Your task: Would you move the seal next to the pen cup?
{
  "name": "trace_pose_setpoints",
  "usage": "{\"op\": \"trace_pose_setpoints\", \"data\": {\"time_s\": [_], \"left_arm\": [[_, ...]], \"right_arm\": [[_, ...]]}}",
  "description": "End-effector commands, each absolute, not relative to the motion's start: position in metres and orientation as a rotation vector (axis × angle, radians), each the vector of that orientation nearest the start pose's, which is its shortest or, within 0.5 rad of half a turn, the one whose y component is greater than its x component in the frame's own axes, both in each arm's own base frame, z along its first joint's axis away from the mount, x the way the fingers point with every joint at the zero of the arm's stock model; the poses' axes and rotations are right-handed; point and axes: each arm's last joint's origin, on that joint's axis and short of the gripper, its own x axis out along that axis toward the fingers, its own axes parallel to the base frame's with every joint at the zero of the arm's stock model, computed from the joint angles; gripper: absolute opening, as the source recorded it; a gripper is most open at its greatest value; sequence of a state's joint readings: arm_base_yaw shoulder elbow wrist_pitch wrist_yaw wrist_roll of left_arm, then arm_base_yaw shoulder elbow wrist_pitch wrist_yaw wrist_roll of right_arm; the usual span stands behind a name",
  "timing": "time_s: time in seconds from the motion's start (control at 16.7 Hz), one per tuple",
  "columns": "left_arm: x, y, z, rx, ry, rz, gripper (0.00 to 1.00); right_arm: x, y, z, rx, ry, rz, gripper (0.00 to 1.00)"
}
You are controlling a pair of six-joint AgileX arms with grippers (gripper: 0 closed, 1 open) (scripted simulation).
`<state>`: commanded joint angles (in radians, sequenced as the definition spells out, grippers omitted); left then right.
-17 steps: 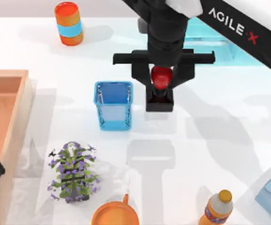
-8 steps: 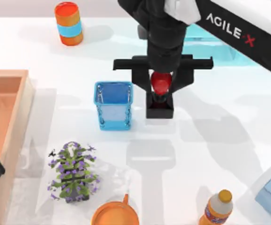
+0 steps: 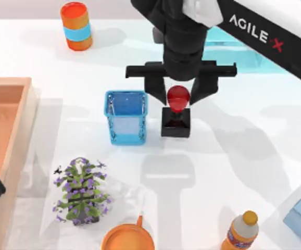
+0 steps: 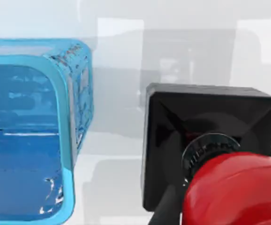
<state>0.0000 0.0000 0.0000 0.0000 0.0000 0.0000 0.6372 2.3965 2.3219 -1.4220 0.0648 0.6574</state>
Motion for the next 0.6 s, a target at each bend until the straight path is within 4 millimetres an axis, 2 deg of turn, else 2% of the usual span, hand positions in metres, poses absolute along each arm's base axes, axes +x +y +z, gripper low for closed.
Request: {"op": "trace_pose_setpoints", "data": {"time_s": [0.24,0.6], "left_arm": [[0.1057,-0.0012,0.16,0.0,0.0,0.0,1.0],[0.1057,-0.0012,0.16,0.0,0.0,0.0,1.0]], "right_arm": [[0.3799,0.287,0.2221,0.006,1.476,-0.01,0.98],[0.3799,0.287,0.2221,0.006,1.476,-0.01,1.0]]}}
